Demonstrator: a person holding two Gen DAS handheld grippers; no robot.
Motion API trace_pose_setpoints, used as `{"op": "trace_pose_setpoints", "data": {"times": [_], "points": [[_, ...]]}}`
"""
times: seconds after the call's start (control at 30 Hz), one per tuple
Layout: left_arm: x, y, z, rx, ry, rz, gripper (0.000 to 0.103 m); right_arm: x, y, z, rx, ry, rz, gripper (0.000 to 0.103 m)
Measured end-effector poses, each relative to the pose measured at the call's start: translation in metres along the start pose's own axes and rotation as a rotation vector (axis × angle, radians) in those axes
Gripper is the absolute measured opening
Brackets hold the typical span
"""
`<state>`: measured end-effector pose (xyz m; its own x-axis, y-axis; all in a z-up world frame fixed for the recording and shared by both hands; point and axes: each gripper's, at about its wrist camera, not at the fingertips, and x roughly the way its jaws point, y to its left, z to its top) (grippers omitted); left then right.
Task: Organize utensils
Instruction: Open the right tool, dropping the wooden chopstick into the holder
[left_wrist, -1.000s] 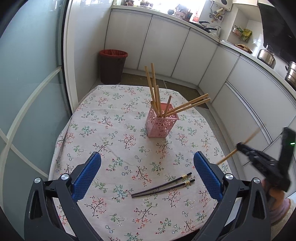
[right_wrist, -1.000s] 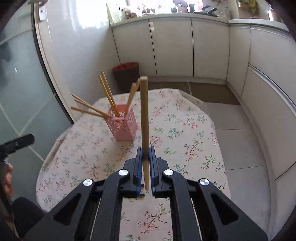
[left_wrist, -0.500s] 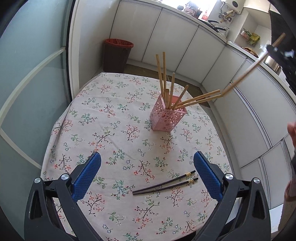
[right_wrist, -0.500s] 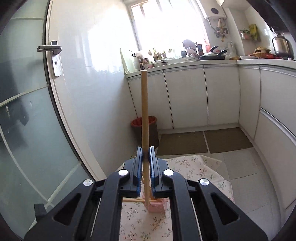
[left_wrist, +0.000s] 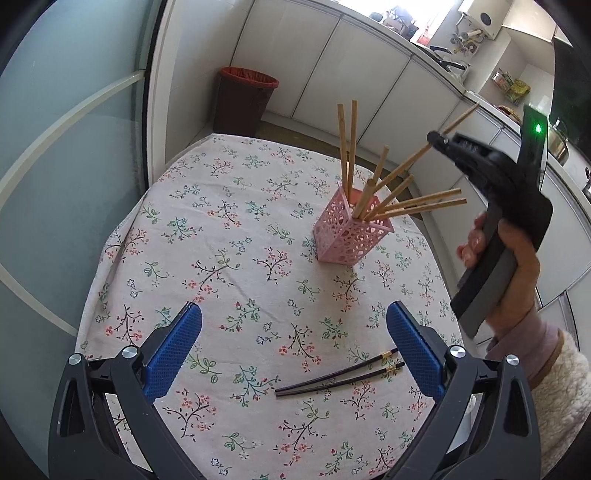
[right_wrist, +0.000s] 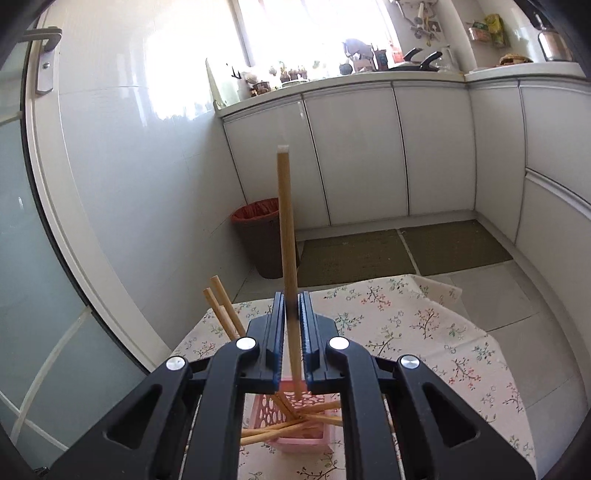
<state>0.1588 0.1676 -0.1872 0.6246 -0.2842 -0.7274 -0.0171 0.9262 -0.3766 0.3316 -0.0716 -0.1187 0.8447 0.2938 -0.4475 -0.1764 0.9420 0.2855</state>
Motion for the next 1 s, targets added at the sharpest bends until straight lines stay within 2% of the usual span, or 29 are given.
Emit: {"op": "trace_pose_setpoints", "data": {"times": [0.17, 0.3, 0.4, 0.47, 0.53, 0.63, 0.7, 0.87, 1.0], "points": [[-0.006, -0.010, 0.009, 0.001, -0.030, 0.008, 0.096, -0.048, 0.023, 0.006, -0.152, -0.064, -0.039, 0.015], [-0.021, -0.035, 0.021, 0.052, -0.097, 0.016, 0.096, -0.090, 0.024, 0.004, -0.159, -0.072, -0.101, 0.043], [-0.030, -0.052, 0.029, 0.080, -0.125, 0.014, 0.096, -0.117, 0.017, -0.004, -0.161, -0.077, -0.155, 0.048], [-0.031, -0.061, 0.030, 0.096, -0.123, 0.016, 0.096, -0.133, 0.009, -0.009, -0.155, -0.077, -0.196, 0.057], [-0.030, -0.071, 0.028, 0.119, -0.115, 0.016, 0.096, -0.147, 0.000, -0.015, -0.141, -0.090, -0.233, 0.083], [-0.021, -0.082, 0.022, 0.148, -0.073, 0.025, 0.096, -0.167, -0.014, -0.024, -0.135, -0.107, -0.280, 0.093], [-0.015, -0.090, 0.017, 0.170, -0.044, 0.021, 0.096, -0.173, -0.019, -0.032, -0.153, -0.087, -0.306, 0.096], [-0.005, -0.103, 0.006, 0.209, -0.011, 0.017, 0.096, -0.183, -0.032, -0.055, -0.201, -0.029, -0.370, 0.096], [0.012, -0.113, -0.001, 0.253, 0.061, 0.018, 0.096, -0.189, -0.052, -0.077, -0.166, 0.051, -0.383, 0.096]]}}
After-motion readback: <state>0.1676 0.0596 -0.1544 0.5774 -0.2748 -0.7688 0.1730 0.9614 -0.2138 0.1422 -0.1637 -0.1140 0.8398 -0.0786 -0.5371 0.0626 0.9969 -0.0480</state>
